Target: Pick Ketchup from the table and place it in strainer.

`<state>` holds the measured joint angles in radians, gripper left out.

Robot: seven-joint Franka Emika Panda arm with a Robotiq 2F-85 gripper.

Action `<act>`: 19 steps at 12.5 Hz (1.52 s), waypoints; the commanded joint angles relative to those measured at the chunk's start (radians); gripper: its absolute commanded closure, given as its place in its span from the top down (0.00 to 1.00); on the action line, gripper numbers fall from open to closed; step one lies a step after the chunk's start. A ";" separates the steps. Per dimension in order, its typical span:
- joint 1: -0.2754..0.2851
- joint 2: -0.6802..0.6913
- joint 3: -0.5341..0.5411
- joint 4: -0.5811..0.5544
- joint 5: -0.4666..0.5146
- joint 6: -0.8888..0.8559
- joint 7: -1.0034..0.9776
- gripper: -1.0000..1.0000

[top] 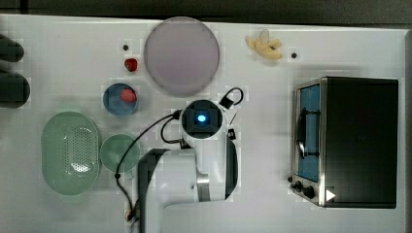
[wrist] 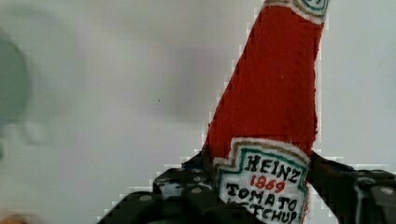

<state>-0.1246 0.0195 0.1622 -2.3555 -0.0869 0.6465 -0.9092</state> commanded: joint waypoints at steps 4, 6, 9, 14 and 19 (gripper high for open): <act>0.057 -0.107 0.188 0.182 0.072 -0.181 0.257 0.63; 0.075 -0.099 0.267 0.193 0.124 -0.180 0.411 0.63; 0.096 -0.060 0.388 0.197 0.131 -0.151 0.602 0.63; 0.115 0.105 0.542 0.203 0.132 0.066 0.841 0.63; 0.175 0.335 0.569 0.197 0.033 0.262 1.025 0.63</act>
<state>0.0446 0.3728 0.7593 -2.1660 -0.0499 0.8931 0.0261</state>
